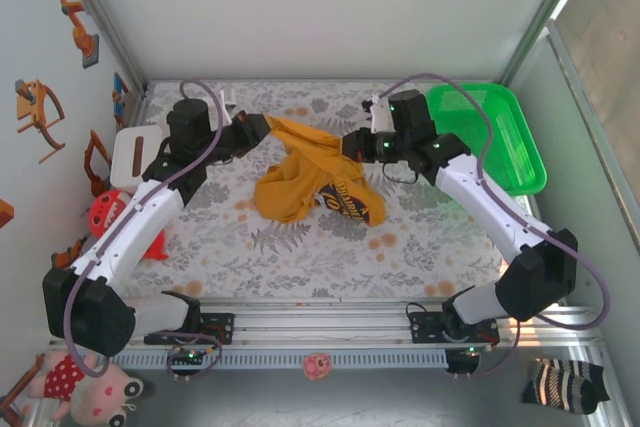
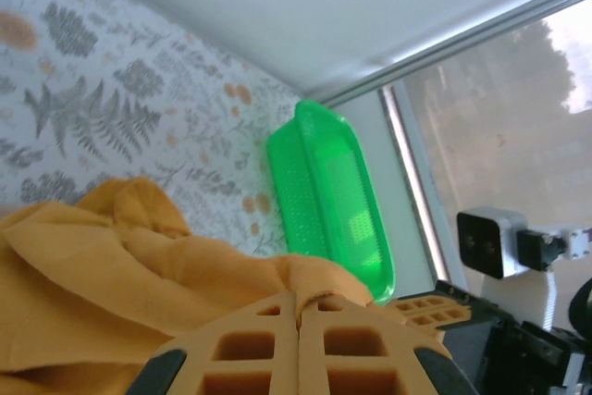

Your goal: Fold the inside-out t-shirt

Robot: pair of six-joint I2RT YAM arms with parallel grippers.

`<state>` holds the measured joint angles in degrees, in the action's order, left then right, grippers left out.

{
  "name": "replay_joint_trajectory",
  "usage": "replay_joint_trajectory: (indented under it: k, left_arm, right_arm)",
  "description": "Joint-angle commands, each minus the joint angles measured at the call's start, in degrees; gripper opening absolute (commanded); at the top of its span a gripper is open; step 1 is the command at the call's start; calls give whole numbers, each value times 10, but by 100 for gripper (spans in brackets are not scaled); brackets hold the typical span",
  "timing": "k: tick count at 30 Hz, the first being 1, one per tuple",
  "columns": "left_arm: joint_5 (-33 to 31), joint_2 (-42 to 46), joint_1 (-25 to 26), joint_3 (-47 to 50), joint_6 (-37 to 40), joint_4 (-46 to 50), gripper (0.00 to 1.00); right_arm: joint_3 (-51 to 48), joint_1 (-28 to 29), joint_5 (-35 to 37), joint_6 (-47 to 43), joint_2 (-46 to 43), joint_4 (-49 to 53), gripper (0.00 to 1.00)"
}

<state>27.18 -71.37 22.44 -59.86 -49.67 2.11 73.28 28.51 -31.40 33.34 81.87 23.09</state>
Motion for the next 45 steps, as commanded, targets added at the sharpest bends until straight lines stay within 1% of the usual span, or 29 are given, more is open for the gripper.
replay_joint_trajectory:
  k: [1,4,8,10,11,13,15,16,20,22,23,24,25,27,30,35,42,45]
  left_arm:
    - [19,-1,13,19,-9,-19,0]
    - [17,-11,26,14,-4,-19,0]
    - [17,-22,33,-15,-4,-16,0]
    - [18,-24,36,-37,-5,-12,0]
    - [18,-26,37,-45,-6,-13,0]
    - [17,-26,37,-63,-13,-11,0]
    - [13,-24,37,-80,-20,-13,0]
    - [10,-24,36,-88,-24,-13,0]
    - [11,-27,37,-118,-27,-9,0]
    - [17,-31,36,-127,-29,-9,0]
    - [19,-31,36,-126,-30,-14,0]
    - [22,-31,36,-125,-31,-18,0]
    - [24,-31,37,-124,-33,-19,0]
    - [24,-28,36,-123,-33,-19,0]
    - [24,-24,37,-121,-32,-19,0]
    - [24,-22,37,-120,-31,-13,0]
    - [24,-18,38,-117,-31,-8,0]
    - [24,-16,38,-114,-29,-8,0]
  right_arm:
    - [-9,-1,-34,36,-10,-61,0]
    - [0,-1,-45,37,-10,-67,0]
    - [21,-1,-51,35,-20,-72,1]
    - [29,-1,-50,37,-28,-76,10]
    - [33,-1,-48,35,-31,-76,10]
    - [39,-1,-44,35,-41,-76,3]
    - [43,-1,-35,34,-52,-79,5]
    - [44,-2,-27,33,-59,-80,0]
    - [53,-3,11,16,-72,-57,0]
    - [63,-2,10,1,-57,-25,0]
    - [64,-2,3,-2,-50,-20,12]
    - [62,0,2,-7,-43,-16,28]
    - [59,4,13,-18,-37,-5,36]
    - [51,7,32,-30,-30,5,44]
    - [40,7,55,-44,-19,4,49]
    - [48,7,57,-56,18,-2,51]
    - [79,7,46,-50,74,-30,51]
    - [98,7,39,-43,98,-44,48]
